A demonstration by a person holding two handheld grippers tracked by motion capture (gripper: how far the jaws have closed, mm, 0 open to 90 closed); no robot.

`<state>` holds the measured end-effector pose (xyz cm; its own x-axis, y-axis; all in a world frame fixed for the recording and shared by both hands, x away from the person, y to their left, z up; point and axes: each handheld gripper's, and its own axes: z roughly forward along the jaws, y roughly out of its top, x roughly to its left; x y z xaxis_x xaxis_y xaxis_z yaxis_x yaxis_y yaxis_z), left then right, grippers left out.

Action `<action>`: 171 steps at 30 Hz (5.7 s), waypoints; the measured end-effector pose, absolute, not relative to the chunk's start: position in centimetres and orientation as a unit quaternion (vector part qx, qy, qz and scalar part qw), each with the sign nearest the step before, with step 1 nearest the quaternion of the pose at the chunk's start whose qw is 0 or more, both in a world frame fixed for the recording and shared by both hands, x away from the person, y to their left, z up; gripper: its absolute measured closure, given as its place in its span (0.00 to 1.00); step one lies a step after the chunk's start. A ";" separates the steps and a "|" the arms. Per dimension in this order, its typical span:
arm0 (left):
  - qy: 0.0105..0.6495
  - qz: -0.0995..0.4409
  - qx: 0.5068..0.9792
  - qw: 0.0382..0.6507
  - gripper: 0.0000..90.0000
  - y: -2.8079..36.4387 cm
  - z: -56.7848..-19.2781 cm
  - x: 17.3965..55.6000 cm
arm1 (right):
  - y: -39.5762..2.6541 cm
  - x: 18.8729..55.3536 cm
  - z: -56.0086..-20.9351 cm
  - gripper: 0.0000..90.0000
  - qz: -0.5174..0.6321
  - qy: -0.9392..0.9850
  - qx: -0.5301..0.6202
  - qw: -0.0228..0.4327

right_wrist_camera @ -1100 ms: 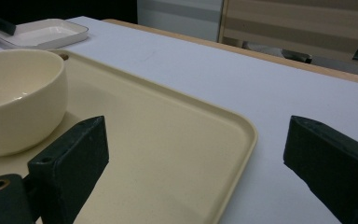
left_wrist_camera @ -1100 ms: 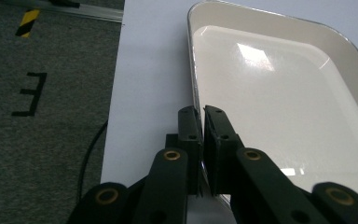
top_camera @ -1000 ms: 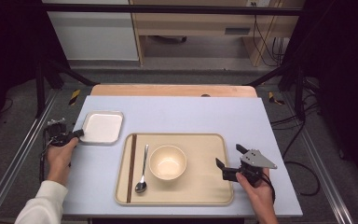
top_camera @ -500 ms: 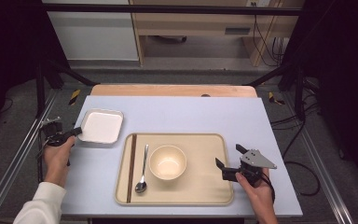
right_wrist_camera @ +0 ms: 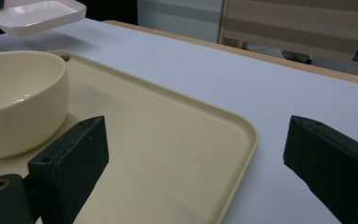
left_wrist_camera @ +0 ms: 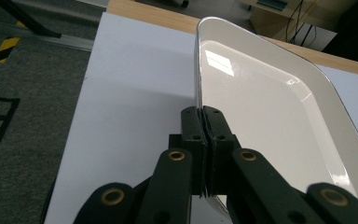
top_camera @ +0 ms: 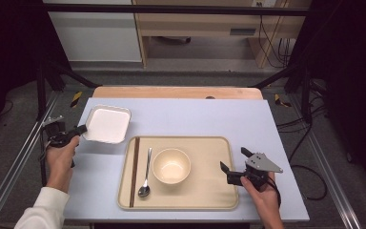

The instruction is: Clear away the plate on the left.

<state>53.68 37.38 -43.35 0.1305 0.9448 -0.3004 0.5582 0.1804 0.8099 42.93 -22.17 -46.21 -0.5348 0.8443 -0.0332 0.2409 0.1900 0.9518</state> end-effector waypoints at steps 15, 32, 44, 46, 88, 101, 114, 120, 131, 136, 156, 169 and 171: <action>0.588 0.222 0.612 0.481 0.98 33.8 -41.1 53.3 | -22.2 42.9 -46.1 0.08 0.510 0.710 0.383 0.298; 0.518 0.206 0.634 0.536 0.98 26.2 -36.9 51.4 | -16.4 41.6 -39.2 0.18 0.534 0.691 0.363 0.325; 0.479 0.201 0.659 0.544 0.98 22.3 -36.1 49.6 | -10.6 42.2 -37.3 0.24 0.554 0.694 0.354 0.295; 0.474 0.200 0.662 0.545 0.98 21.9 -36.1 49.4 | -10.3 42.4 -37.4 0.24 0.553 0.694 0.358 0.289; 0.468 0.206 0.661 0.549 0.98 19.4 -38.0 47.2 | -9.1 45.2 -39.7 0.57 0.548 0.682 0.442 0.197; 0.467 0.189 0.669 0.547 0.97 18.6 -39.3 46.2 | -10.2 46.1 -38.6 0.87 0.543 0.662 0.469 0.218; 0.437 0.189 0.682 0.555 0.92 16.9 -39.6 44.9 | -11.3 46.6 -37.5 0.99 0.532 0.658 0.479 0.233; 0.409 0.206 0.669 0.585 0.72 16.2 -39.0 44.1 | -12.5 47.4 -36.9 0.99 0.527 0.664 0.484 0.218; 0.374 0.316 0.676 0.550 0.34 18.7 -38.8 43.2 | -18.3 47.7 -35.5 0.99 0.494 0.671 0.521 0.184; 0.400 0.325 0.662 0.544 0.30 21.3 -39.9 43.5 | -21.4 47.5 -35.9 0.99 0.470 0.678 0.542 0.162; 0.451 0.385 0.650 0.475 0.29 29.4 -44.1 42.2 | -24.4 47.1 -40.2 0.99 0.350 0.733 0.578 0.082; 0.458 0.386 0.646 0.473 0.30 30.1 -44.9 41.5 | -23.4 47.3 -42.4 0.99 0.317 0.744 0.586 0.054; 0.458 0.384 0.647 0.473 0.30 30.0 -44.9 41.5 | -23.2 47.3 -42.6 0.99 0.317 0.743 0.587 0.051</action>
